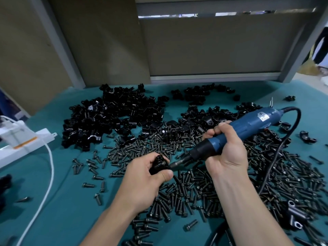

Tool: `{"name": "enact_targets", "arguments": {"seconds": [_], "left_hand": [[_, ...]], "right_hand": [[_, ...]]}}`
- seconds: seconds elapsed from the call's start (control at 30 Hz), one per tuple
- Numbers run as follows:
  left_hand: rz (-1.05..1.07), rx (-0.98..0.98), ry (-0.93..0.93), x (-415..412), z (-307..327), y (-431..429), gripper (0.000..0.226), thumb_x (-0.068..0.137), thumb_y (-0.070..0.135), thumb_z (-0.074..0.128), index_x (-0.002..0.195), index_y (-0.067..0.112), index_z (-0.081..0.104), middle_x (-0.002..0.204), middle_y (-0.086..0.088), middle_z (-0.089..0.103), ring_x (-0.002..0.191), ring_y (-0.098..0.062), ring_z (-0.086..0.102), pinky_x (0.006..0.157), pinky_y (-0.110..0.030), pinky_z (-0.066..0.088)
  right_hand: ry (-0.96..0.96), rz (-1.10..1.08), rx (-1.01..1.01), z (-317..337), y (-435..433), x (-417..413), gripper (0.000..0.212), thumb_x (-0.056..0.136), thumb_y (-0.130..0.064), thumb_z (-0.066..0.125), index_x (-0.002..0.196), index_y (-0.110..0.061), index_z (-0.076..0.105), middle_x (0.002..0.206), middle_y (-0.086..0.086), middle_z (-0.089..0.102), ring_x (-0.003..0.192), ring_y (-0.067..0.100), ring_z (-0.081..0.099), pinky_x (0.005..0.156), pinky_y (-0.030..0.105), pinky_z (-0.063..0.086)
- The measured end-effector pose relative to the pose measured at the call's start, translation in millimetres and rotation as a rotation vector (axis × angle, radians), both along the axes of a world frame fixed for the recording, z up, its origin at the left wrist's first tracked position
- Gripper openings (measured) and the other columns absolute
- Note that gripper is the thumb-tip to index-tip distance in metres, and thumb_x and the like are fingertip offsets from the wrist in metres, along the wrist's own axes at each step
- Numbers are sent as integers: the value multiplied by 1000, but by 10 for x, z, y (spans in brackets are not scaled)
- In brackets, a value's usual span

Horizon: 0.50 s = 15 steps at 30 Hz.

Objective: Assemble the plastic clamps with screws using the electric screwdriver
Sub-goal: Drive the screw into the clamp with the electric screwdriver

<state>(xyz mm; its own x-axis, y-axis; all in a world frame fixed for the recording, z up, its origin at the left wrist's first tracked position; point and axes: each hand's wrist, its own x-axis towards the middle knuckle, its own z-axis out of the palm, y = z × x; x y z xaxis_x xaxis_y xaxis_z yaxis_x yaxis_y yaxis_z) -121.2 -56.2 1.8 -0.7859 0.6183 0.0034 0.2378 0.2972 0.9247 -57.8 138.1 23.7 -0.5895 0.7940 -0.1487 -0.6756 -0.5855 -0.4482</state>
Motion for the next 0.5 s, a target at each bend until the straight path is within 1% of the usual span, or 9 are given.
{"name": "enact_targets", "arguments": {"seconds": [0.07,0.2,0.37,0.5], "left_hand": [[13,-19,37,0,-4,-9,14,91,13,80,87,23,71,70,7,72,43,-12,58,46,-23,46],[33,-39,56,21,-6,5,13,91,15,80,87,23,70,84,15,74,47,-17,67,51,-21,53],[28,-31,65,31,-2,-16,14,91,15,80,86,23,70,86,15,73,50,-17,71,50,-21,53],[7,-18,84,32,2,-21,19,91,16,81,85,31,71,87,14,72,52,-17,72,49,-20,54]], "right_hand": [[0,-1,-9,-3,-15,-5,24,89,8,62,95,-14,55,71,2,58,56,16,57,57,26,52],[7,-1,-7,-4,-27,-15,25,89,8,62,101,-12,53,71,3,58,58,16,56,57,27,53],[11,6,5,-24,-28,-15,24,89,7,62,100,-12,53,72,3,56,59,17,55,58,27,52],[14,24,-4,-26,-23,-19,21,91,5,62,98,-14,55,71,2,57,59,16,56,59,26,52]]}}
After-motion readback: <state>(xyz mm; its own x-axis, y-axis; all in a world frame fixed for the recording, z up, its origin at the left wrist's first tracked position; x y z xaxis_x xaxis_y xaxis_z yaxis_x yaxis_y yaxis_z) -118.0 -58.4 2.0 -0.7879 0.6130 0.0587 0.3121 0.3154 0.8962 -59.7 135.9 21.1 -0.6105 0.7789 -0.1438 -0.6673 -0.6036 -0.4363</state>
